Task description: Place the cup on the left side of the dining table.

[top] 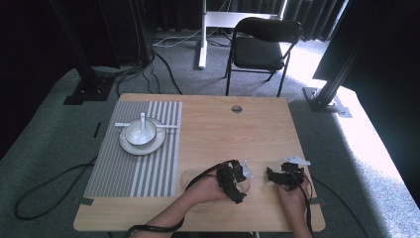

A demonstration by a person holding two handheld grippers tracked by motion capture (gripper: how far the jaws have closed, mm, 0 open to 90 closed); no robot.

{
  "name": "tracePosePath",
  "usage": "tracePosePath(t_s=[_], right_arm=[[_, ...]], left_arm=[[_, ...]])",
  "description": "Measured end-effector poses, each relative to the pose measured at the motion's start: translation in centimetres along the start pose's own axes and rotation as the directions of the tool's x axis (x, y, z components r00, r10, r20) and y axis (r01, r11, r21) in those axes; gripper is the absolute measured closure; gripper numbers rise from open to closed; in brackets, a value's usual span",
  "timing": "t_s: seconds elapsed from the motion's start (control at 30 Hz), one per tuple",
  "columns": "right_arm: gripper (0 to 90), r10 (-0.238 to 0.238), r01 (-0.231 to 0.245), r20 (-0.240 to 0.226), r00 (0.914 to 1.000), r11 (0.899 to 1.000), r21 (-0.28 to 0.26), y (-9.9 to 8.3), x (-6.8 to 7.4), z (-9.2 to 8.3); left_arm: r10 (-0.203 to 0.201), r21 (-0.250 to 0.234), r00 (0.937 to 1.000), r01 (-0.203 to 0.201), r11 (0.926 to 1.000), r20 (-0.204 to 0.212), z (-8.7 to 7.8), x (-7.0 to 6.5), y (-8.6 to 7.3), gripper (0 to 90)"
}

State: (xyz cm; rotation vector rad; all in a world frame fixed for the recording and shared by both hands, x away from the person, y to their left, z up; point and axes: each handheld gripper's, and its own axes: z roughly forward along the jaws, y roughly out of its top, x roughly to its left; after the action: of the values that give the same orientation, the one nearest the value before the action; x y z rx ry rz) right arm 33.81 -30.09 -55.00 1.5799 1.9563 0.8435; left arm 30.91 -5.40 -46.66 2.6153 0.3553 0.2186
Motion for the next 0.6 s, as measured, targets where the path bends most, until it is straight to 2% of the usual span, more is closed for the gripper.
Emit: tracePosePath(t_s=[0.47, 0.6], right_arm=[[12.0, 0.0, 0.0, 0.0, 1.0, 1.0, 0.0, 0.0, 0.0, 0.0], [12.0, 0.0, 0.0, 0.0, 1.0, 1.0, 0.0, 0.0, 0.0, 0.0]], left_arm=[[0.005, -0.008, 0.9998, -0.005, 1.0, -0.019, 0.09, -0.57, 0.56, 18.7], [-0.007, -0.021, 0.9999, 0.007, 0.9998, -0.008, -0.21, -0.38, 0.95, 18.7]])
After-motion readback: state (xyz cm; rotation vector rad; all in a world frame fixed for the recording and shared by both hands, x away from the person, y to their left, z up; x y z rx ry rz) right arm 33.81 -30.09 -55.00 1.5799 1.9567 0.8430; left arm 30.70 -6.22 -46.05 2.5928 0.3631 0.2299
